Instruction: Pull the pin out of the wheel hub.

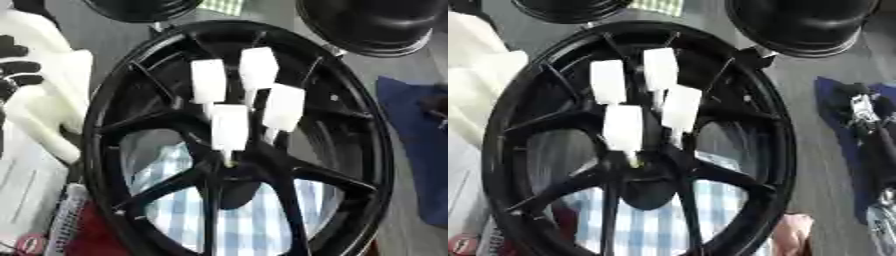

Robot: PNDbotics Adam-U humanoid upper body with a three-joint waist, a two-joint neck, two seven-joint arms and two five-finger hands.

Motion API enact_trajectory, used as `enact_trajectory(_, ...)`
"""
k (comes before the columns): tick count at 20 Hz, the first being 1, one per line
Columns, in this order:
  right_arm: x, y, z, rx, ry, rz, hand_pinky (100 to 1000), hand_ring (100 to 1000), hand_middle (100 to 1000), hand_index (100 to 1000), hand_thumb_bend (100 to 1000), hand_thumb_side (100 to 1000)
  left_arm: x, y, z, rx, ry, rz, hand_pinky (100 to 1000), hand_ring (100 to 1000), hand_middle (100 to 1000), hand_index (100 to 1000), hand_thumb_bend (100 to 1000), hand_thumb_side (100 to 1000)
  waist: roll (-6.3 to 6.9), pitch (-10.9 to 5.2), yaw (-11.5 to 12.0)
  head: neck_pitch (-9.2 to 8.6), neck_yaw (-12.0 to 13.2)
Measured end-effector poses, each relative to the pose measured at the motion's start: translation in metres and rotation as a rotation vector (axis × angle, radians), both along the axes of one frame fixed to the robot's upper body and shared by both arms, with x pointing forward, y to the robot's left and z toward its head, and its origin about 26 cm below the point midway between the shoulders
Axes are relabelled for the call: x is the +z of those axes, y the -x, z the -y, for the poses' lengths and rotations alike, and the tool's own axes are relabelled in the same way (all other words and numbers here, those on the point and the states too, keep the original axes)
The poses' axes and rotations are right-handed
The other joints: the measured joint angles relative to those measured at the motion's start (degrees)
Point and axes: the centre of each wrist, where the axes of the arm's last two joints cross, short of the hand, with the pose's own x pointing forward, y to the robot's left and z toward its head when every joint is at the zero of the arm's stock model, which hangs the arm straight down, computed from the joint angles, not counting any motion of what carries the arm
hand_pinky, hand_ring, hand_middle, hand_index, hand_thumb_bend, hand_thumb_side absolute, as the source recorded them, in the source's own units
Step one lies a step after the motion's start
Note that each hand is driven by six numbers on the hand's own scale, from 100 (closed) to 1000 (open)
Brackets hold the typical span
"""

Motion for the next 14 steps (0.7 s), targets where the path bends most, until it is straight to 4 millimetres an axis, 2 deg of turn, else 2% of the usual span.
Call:
enact_trajectory(5,0.001,0.000,0.000,0.000,0.000,0.001,860,758,540,718,100,633,0.000,0.000,0.000,0.000,0.000,0.000,667,654,656,755,129,829,0.34,0.00,0.0,1.20,0.2)
enact_trajectory(9,0.003,-0.001,0.001,0.005,0.012,0.010,860,760,541,719,100,592,0.000,0.000,0.000,0.000,0.000,0.000,667,654,656,755,129,829,0.37,0.00,-0.1,2.05,0.2)
enact_trajectory(14,0.013,-0.001,0.010,0.023,0.107,0.046,861,763,548,725,100,527,0.000,0.000,0.000,0.000,0.000,0.000,666,655,656,755,128,828,0.31,0.00,-0.1,2.02,0.2)
